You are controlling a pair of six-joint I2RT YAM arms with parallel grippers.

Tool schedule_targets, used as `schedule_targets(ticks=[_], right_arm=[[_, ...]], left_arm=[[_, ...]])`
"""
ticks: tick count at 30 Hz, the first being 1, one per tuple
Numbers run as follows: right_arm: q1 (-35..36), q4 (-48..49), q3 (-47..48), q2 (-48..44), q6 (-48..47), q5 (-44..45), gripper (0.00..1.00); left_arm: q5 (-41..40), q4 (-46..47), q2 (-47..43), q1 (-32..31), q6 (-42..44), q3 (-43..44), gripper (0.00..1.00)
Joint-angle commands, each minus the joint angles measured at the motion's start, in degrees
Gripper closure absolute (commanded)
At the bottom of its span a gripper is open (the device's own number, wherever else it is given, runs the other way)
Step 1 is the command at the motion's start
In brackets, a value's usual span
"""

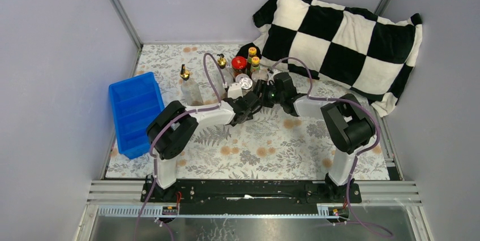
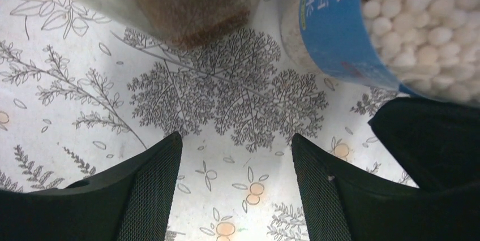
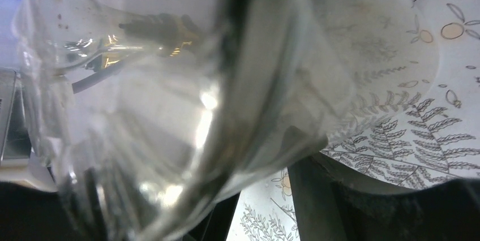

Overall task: Organize the condiment bottles
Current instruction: Move the bottle to the center of the board.

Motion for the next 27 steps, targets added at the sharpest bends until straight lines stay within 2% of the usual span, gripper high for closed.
schedule_targets(ticks=[1,9,15,27], right_arm=[[-0.52,-0.11,3.08,2.18,0.08,-2.19,0.35],[-1.38,-0.39,5.48,4.12,0.11,-3.72,0.35],[-1.42,0.5,4.71,4.28,0.32,-4.53,0.35],[-1.46,1.25,0.8,0.18,1.61,-5.0,0.35]], left_arm=[[1.46,3.89,3.35,1.5,1.35,2.59,0.24],[2.08,2.82,6.18,2.46,2.55,6.37,0.25],[2.39,2.55,5.0,2.24,1.72,4.82,0.25],[1.05,-1.0,2.77,-3.01,-1.93,4.2,0.25]])
